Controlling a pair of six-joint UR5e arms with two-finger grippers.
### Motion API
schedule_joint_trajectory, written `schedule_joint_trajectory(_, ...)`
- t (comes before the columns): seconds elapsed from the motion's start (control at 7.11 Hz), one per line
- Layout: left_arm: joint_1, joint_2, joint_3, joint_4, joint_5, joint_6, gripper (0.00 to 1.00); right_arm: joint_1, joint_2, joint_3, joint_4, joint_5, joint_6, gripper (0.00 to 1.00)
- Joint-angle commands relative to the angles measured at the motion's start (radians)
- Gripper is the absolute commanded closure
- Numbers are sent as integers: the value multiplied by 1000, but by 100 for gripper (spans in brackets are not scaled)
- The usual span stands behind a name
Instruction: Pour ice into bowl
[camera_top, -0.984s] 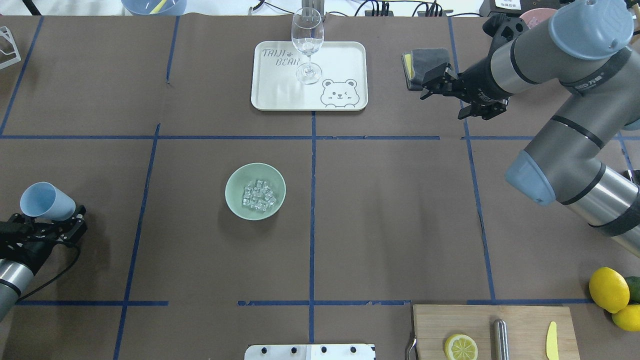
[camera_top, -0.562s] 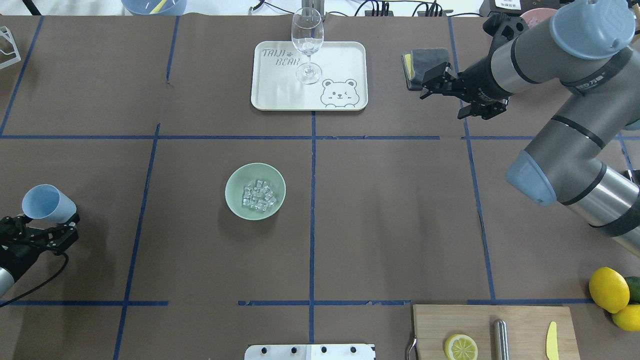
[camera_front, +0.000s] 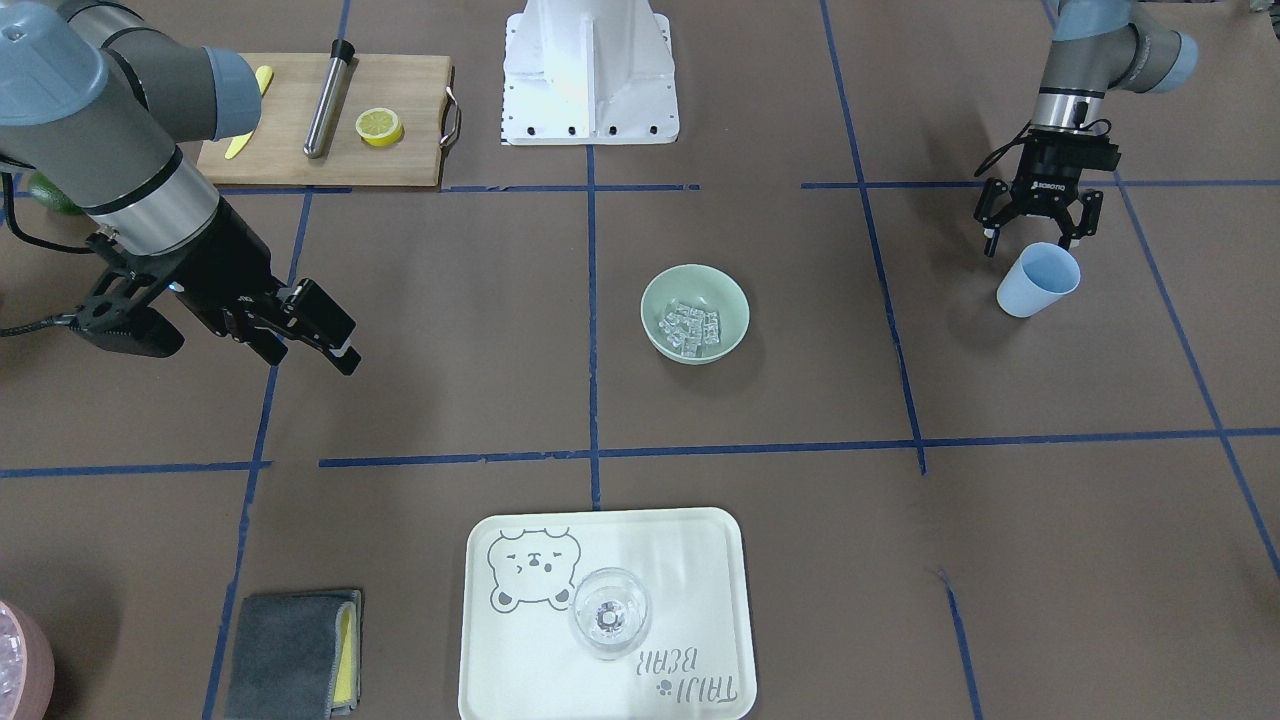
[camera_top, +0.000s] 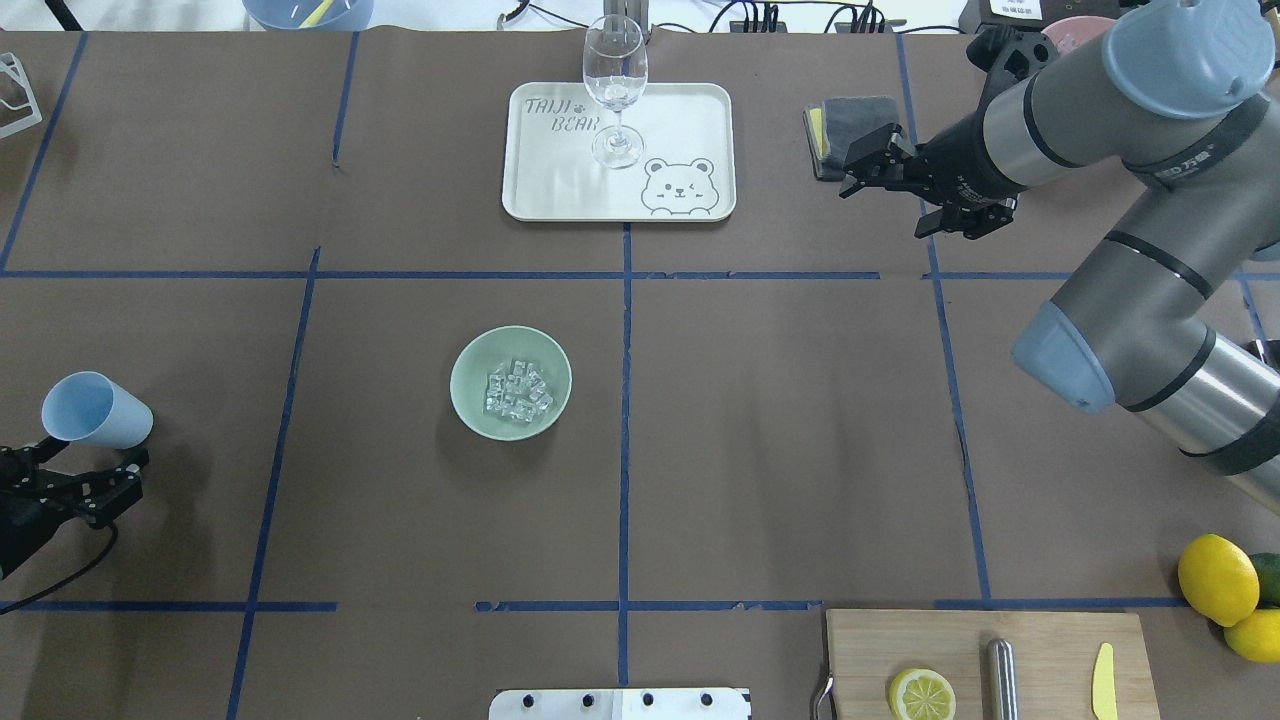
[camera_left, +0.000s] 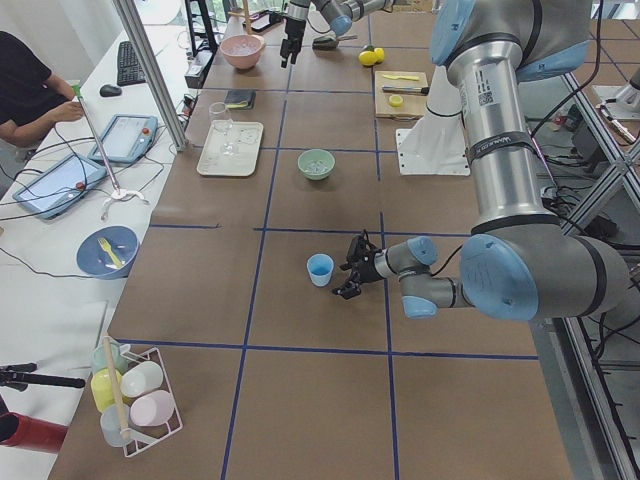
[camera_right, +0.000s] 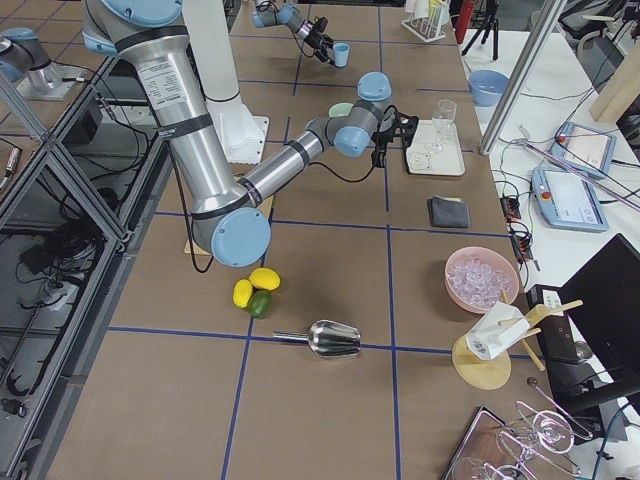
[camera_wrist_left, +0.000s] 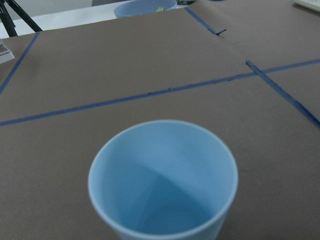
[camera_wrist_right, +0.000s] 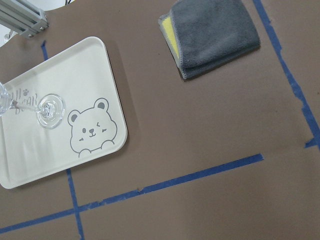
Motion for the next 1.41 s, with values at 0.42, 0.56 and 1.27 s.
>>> schedule_joint_trajectory(0.42,-243,81,-25,-3,-445,394,0,-183,71,16,-2,-27,132,0)
schedule_joint_trajectory(0.56,-379,71,-16,-1,-602,507,0,-221,101,12,-2,-27,173,0)
schedule_joint_trajectory(1.27,-1085,-177,75,412,-1185,883,0,-454,327,-239,-5,-295,259,0)
